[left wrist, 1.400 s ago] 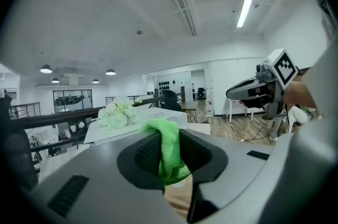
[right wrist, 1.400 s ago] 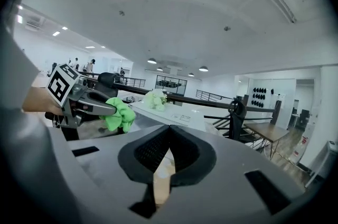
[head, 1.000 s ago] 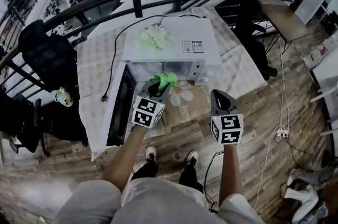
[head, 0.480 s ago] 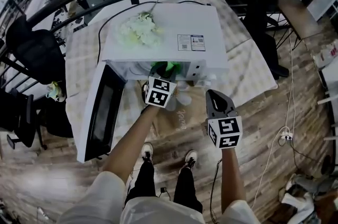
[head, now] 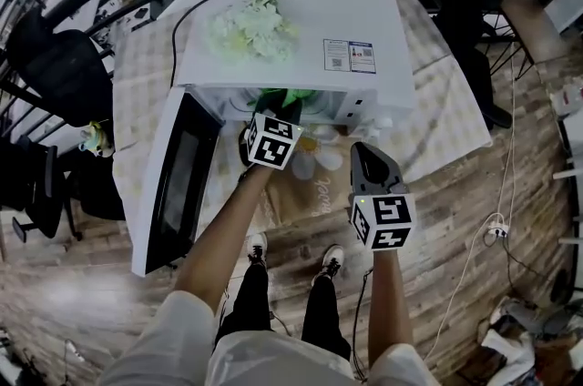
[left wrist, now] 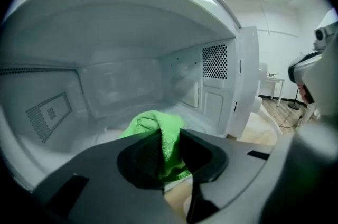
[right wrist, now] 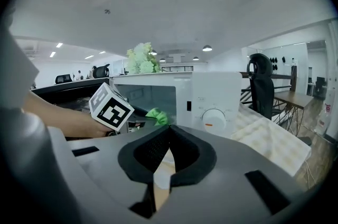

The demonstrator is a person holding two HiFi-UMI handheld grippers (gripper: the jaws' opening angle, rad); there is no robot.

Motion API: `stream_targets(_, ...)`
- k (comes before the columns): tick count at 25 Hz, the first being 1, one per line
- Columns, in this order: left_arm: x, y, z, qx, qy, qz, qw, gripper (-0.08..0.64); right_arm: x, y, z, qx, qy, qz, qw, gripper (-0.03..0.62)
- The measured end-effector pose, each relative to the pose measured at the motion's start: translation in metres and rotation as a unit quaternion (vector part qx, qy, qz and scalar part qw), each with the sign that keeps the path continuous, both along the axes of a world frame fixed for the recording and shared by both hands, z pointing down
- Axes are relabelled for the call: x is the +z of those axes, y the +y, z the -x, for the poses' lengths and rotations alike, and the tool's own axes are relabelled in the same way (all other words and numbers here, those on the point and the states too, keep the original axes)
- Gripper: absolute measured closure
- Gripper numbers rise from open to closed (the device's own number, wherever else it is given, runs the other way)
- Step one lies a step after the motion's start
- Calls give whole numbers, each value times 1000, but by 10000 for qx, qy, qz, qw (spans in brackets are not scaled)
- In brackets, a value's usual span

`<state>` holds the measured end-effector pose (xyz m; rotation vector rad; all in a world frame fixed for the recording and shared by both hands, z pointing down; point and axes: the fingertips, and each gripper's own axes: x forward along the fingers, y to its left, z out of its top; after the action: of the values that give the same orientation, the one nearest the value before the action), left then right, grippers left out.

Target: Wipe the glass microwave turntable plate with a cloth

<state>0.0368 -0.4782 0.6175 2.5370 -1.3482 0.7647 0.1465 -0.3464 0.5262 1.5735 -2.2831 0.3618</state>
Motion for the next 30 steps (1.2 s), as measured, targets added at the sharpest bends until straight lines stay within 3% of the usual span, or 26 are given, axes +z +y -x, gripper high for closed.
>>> stream_targets(8,-2,-2,90,-1177,215,8,9928,462,8,-1,20,-183,73,109,9997,577)
stream_targets(12,-13,-4,107,-1524,243,-150,9879,462,14,3,19,-162,51,188,9997,577)
stream_targets(14,-21,-4,97,-1385,204,-342,9896,462,15,4,13,-122,44,206,9997,577)
stream_targets(18,-41,-5,47,-688,91,-877,9937,462,14,8,0,-31,50,215,9998,577)
stream_targets(22,-43,-14,-15,5,-391,-1133,9928,462,18,15,-11,-85,150,258,9995,577)
stream_targets(26,-14,-30,-55,274,-696,-562,9956,462,27,20,-25,-34,255,353,9990,577)
stream_targets(30,7,-26,-54,217,-778,-63,9967,462,32,22,-26,-76,256,389,9989,577)
